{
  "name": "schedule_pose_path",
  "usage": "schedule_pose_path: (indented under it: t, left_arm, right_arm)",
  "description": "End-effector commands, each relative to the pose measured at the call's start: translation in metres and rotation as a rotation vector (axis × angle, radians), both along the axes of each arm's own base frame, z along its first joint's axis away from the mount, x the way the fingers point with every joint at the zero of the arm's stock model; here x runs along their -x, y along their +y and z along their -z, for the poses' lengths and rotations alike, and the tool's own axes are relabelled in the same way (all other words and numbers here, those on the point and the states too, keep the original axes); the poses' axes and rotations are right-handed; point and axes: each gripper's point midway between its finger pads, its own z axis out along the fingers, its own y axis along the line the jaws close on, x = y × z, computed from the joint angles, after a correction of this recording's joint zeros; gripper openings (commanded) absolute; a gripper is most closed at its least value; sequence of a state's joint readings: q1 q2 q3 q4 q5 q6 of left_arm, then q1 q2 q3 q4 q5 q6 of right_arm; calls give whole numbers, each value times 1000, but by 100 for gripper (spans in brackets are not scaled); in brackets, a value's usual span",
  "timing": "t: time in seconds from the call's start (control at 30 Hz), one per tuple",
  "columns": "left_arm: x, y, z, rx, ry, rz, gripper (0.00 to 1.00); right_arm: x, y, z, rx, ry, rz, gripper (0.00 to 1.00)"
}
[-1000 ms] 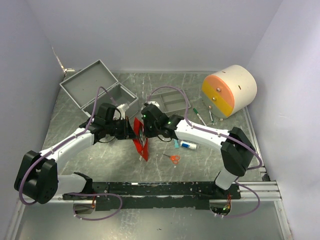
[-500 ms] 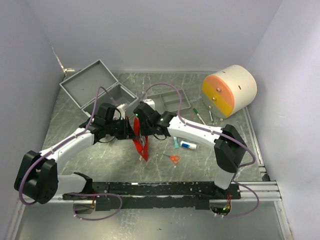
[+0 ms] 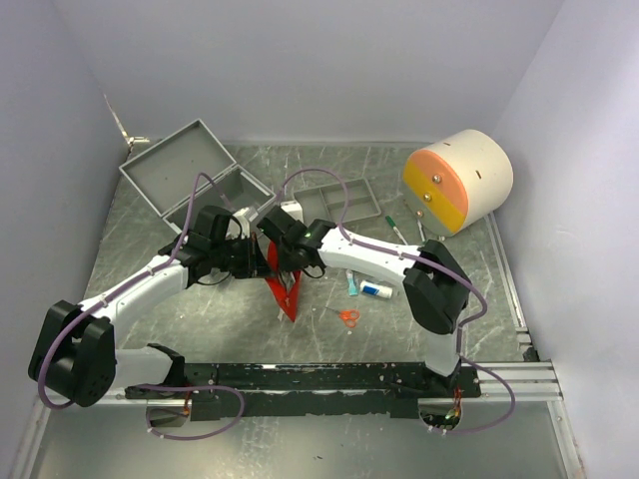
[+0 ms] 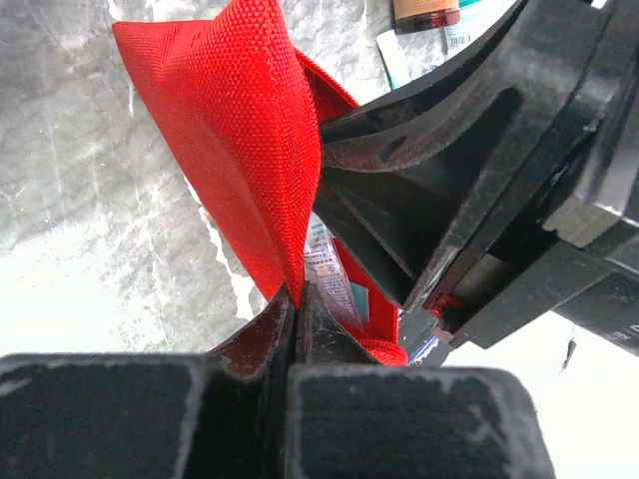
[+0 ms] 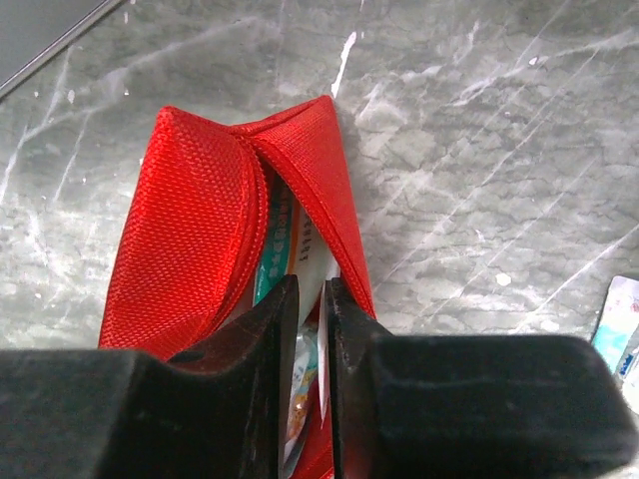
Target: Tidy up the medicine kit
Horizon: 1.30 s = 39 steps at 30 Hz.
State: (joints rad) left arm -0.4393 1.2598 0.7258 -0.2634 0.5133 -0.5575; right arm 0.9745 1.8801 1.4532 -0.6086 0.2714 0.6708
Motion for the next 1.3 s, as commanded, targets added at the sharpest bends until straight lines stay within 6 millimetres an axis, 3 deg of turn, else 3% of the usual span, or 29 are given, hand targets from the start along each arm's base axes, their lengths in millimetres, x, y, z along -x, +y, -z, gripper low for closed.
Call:
schedule_pose_path:
  t: [0.0, 0.1, 0.37, 0.77, 0.87, 1.03, 1.17, 1.27]
  left_arm:
    - [-10, -2, -11, 17, -37, -5, 7]
    - [-10, -2, -12, 14, -40, -6, 7]
    - [-11, -2, -12, 11, -42, -9, 7]
    - [-13, -2, -14, 13, -47, -17, 7]
    - [-12, -3, -16, 22, -51, -11, 7]
    - [-11, -10, -26, 80, -72, 14, 7]
    - [-11, -12, -32, 100, -83, 16, 7]
    - [-10, -12, -33, 101, -82, 17, 7]
  right_arm:
    - [-6, -5, -1, 33, -15, 14, 15]
    - [-8, -4, -5, 27, -30, 16, 13]
    - [-12, -6, -27, 9, -102, 36, 22]
    - [-7, -10, -13, 40, -93, 49, 26]
    - [-4, 0, -27, -41, -106, 3, 25]
    - [3, 8, -83, -246, -209, -63, 25]
    - [3, -16, -114, -307, -301, -4, 26]
    - [2, -45, -108, -262, -311, 77, 27]
